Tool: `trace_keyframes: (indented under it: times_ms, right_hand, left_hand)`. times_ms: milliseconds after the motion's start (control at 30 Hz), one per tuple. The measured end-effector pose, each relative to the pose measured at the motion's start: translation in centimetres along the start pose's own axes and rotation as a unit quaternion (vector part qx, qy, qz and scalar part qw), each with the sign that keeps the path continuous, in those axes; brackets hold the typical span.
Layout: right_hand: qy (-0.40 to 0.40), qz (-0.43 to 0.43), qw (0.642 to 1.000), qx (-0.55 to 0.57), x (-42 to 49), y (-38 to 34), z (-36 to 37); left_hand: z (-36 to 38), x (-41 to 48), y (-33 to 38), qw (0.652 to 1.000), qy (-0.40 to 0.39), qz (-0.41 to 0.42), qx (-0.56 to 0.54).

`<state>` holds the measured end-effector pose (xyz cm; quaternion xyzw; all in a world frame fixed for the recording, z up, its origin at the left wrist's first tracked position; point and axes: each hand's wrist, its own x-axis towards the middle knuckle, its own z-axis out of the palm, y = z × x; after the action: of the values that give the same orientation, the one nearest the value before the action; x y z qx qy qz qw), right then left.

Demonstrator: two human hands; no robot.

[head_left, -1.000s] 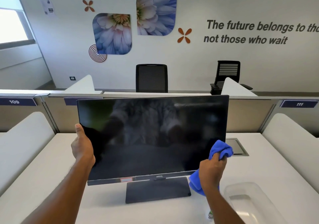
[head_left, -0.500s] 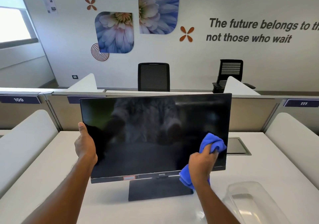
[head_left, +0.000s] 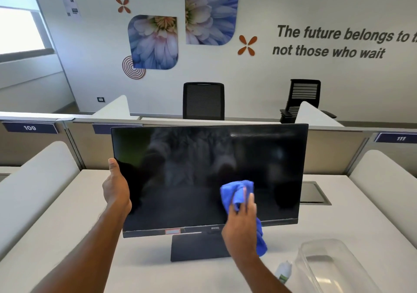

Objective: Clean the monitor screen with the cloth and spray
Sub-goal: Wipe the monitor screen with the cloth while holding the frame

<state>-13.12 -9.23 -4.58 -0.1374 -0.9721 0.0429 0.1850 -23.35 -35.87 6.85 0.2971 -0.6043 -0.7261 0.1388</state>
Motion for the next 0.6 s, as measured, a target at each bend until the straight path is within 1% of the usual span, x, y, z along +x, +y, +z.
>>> trace_keyframes:
  times_ms: [67,167,233,300,367,400,433,467,500,600]
  right_hand:
    - [0.009,0.108,0.994,0.036,1.6,2.7,-0.4]
    - [0.038,0.232,0.965,0.115,3.3,5.8,-1.7]
    - [0.059,0.272,0.947,0.157,3.6,6.0,-2.3]
    - [0.076,0.274,0.944,0.166,3.5,4.9,-2.1]
    - [0.071,0.237,0.958,0.146,3.0,2.7,-1.7]
    - [0.050,0.197,0.974,0.104,2.7,1.3,-1.4]
    - [-0.001,0.144,0.988,0.054,1.9,-0.7,-1.4]
    - [-0.039,0.092,0.995,0.025,0.9,-2.6,-1.0]
    - [-0.061,0.046,0.997,0.021,-0.2,-4.4,-0.6]
    - [-0.061,-0.079,0.995,-0.030,-2.4,-9.2,-0.3]
  left_hand:
    - [0.0,0.0,0.1,1.000,-0.002,0.000,-0.003]
    - [-0.1,0.1,0.0,1.000,-0.004,-0.001,-0.002]
    - [-0.1,0.3,0.0,1.000,-0.008,-0.005,-0.003]
    - [-0.2,0.6,-0.1,1.000,-0.012,-0.008,-0.006]
    - [-0.1,0.6,-0.2,1.000,-0.014,-0.009,-0.009]
    - [-0.1,0.6,-0.2,1.000,-0.015,-0.008,-0.009]
    - [-0.1,0.5,-0.2,1.000,-0.019,-0.006,-0.008]
    - [-0.1,0.3,-0.1,1.000,-0.023,-0.005,-0.006]
    - [-0.1,0.2,0.0,1.000,-0.027,-0.003,-0.004]
    - [-0.4,0.4,-0.1,0.999,-0.035,-0.007,-0.011]
